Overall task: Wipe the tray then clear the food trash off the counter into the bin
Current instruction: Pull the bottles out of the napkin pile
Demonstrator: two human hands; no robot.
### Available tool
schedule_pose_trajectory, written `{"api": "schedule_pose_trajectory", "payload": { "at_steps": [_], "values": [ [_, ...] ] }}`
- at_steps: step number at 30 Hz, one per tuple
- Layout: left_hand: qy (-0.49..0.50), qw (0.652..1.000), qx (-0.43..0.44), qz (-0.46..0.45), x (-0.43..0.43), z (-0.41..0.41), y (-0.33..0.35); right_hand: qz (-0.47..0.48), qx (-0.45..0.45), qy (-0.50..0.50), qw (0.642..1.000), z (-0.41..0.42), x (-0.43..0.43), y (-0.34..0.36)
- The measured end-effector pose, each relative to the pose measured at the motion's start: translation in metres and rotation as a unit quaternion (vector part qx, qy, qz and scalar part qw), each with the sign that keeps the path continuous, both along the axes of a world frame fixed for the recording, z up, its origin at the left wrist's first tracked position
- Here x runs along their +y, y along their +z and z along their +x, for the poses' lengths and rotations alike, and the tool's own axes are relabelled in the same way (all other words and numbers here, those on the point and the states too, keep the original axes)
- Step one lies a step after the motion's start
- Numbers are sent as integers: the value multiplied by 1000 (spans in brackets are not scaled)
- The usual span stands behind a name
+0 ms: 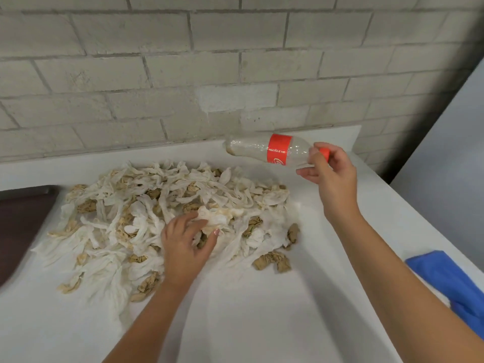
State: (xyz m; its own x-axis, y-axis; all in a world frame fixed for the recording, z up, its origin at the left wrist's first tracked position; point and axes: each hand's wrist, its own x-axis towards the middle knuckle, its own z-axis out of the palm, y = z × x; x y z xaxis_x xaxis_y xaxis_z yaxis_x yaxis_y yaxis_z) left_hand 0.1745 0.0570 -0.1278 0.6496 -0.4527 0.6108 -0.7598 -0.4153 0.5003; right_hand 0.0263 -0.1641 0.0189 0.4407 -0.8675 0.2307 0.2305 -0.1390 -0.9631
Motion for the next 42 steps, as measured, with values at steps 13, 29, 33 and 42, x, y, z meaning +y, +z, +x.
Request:
{"api": "schedule_pose_trajectory", "payload": {
  "at_steps": [13, 29, 33, 42],
  "values": [
    [-230, 956, 179, -13, -76, -236, 39, 73, 24, -208, 975, -285, 26, -51],
    [-209, 957, -35, 198, -113, -431, -33, 62, 122, -256, 957, -516, 59, -190],
    [-176, 949, -88, 246, -117, -435, -42, 111, 268, -184, 939, -519, 64, -259],
    [-141, 920, -151, 331, -117, -439, -51, 37, 474, -38, 879, -504, 57, -338]
  ]
}}
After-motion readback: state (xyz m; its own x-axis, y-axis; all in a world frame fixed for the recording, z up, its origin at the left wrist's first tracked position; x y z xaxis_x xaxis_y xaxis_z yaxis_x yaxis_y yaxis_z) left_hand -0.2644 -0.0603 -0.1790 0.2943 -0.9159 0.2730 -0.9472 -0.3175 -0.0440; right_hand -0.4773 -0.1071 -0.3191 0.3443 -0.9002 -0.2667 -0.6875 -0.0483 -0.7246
